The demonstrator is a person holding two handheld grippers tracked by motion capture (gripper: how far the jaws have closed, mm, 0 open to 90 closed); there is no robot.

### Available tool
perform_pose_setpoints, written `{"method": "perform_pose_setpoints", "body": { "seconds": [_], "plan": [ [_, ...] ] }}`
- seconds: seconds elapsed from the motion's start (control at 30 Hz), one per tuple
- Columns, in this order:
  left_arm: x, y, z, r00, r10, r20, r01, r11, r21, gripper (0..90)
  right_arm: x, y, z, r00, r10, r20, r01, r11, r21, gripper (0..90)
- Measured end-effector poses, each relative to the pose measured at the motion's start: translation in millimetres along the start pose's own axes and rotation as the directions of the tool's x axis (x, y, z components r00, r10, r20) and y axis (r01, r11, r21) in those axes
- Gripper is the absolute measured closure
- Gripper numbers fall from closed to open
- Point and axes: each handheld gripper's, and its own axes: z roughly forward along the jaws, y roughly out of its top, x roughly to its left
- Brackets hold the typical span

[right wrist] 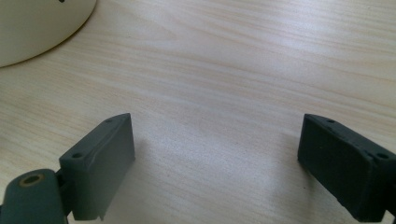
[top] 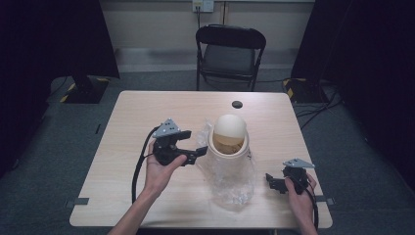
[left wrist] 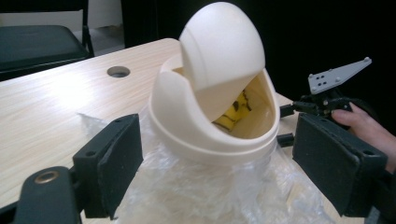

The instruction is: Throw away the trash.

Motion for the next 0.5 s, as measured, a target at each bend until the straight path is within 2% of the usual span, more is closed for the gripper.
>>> {"method": "perform_pose_setpoints", "body": {
  "seconds": [0.03, 0.17, 0.2, 0.27, 0.3, 0.33, 0.37, 0.43, 0.5],
  "plan": [
    [0.8, -0.4, -2.6, 0.9999, 0.008, -0.010, -0.008, 1.0000, -0.004, 15.7, 0.0, 0.0, 0.0, 1.0000, 0.000, 0.000, 0.000, 1.000, 0.000, 10.0],
    [3.4, -5.3, -16.0, 0.9999, -0.008, 0.011, 0.008, 0.9990, -0.045, 15.7, 0.0, 0.0, 0.0, 1.0000, 0.000, 0.000, 0.000, 1.000, 0.000, 10.0],
    [4.6, -6.8, -17.8, 1.0000, 0.001, 0.006, -0.001, 0.9989, -0.046, 15.6, 0.0, 0.0, 0.0, 1.0000, 0.000, 0.000, 0.000, 1.000, 0.000, 10.0],
    [5.4, -8.5, -19.1, 1.0000, -0.002, 0.000, 0.002, 0.9993, -0.037, 15.6, 0.0, 0.0, 0.0, 1.0000, 0.000, 0.000, 0.000, 1.000, 0.000, 10.0],
    [7.3, -10.2, -20.6, 0.9999, 0.007, -0.014, -0.007, 0.9998, -0.019, 15.7, 0.0, 0.0, 0.0, 1.0000, 0.000, 0.000, 0.000, 1.000, 0.000, 10.0],
    [11.7, -15.0, -23.9, 0.9991, 0.001, -0.042, 0.000, 0.9999, 0.013, 15.7, 0.0, 0.0, 0.0, 1.0000, 0.000, 0.000, 0.000, 1.000, 0.000, 10.0],
    [11.7, -15.0, -23.9, 0.9991, 0.001, -0.042, 0.000, 0.9999, 0.013, 15.8, 0.0, 0.0, 0.0, 1.0000, 0.000, 0.000, 0.000, 1.000, 0.000, 10.0],
    [16.8, -20.8, -28.3, 0.9980, -0.016, -0.062, 0.019, 0.9991, 0.038, 15.8, 0.0, 0.0, 0.0, 1.0000, 0.000, 0.000, 0.000, 1.000, 0.000, 10.0],
    [24.6, -30.5, -37.0, 0.9956, -0.031, -0.088, 0.035, 0.9987, 0.037, 15.8, 0.0, 0.0, 0.0, 1.0000, 0.000, 0.000, 0.000, 1.000, 0.000, 10.0]
  ]
}}
